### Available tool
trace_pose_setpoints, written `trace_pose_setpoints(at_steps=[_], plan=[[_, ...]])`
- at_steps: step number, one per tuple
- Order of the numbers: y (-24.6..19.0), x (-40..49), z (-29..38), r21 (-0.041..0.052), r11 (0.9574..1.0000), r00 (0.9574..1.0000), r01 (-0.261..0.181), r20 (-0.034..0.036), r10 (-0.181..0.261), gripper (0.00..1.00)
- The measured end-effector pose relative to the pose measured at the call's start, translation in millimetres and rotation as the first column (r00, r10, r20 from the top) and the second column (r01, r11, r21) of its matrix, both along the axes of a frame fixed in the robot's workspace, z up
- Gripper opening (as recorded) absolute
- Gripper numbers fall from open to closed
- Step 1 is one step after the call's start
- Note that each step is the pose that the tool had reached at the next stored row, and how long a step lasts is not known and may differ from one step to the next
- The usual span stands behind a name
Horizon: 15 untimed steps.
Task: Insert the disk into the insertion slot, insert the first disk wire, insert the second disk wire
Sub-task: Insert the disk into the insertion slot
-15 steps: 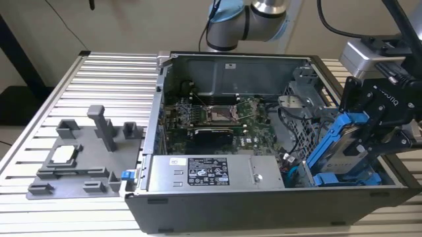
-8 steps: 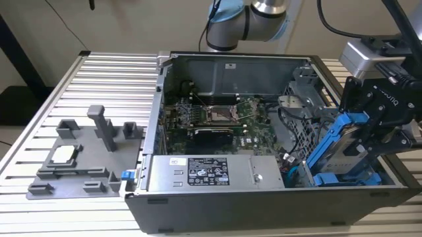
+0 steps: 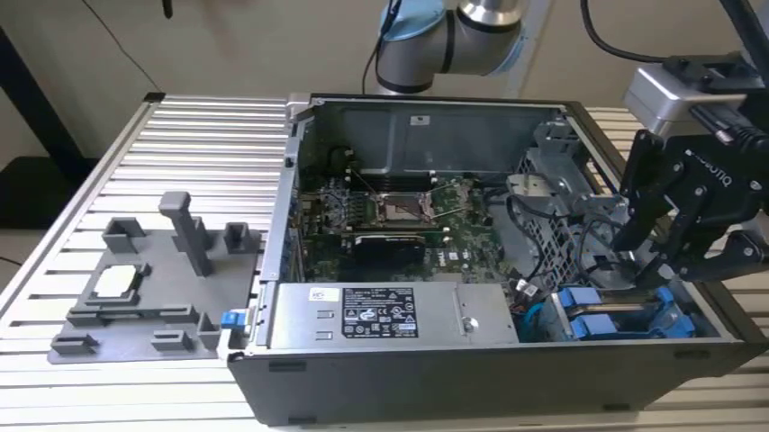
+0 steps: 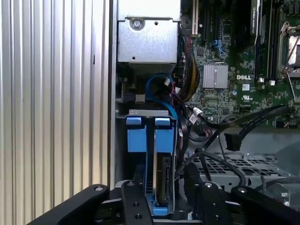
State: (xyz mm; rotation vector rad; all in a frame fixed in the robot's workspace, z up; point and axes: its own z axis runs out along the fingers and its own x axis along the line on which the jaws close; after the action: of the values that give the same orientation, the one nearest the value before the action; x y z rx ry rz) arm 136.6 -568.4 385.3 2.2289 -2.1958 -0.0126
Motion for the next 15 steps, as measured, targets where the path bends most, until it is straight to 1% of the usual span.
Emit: trace_pose_setpoints(at_steps=[4,7,8,9,10,12,13,15], plan=[[0.0,0.0,10.8,-0.0003,1.0000,1.0000,0.000,-0.0001,0.000,0.47],[0.1,0.1,12.9,0.0001,1.0000,1.0000,0.000,0.0003,0.000,0.47],[0.2,0.0,12.9,0.0001,1.0000,1.0000,0.000,0.0043,0.000,0.47],[0.3,0.1,13.1,0.0010,1.0000,0.9999,0.000,0.0162,0.000,0.47],[0.3,0.1,13.1,0.0044,1.0000,0.9994,0.000,0.0351,0.000,0.47],[0.3,0.0,13.0,0.0108,0.9999,0.9976,-0.001,0.0699,0.000,0.47],[0.4,0.0,13.0,0.0146,0.9999,0.9960,-0.001,0.0896,0.000,0.47],[0.5,0.0,13.1,0.0208,0.9998,0.9921,-0.003,0.1253,0.000,0.47]])
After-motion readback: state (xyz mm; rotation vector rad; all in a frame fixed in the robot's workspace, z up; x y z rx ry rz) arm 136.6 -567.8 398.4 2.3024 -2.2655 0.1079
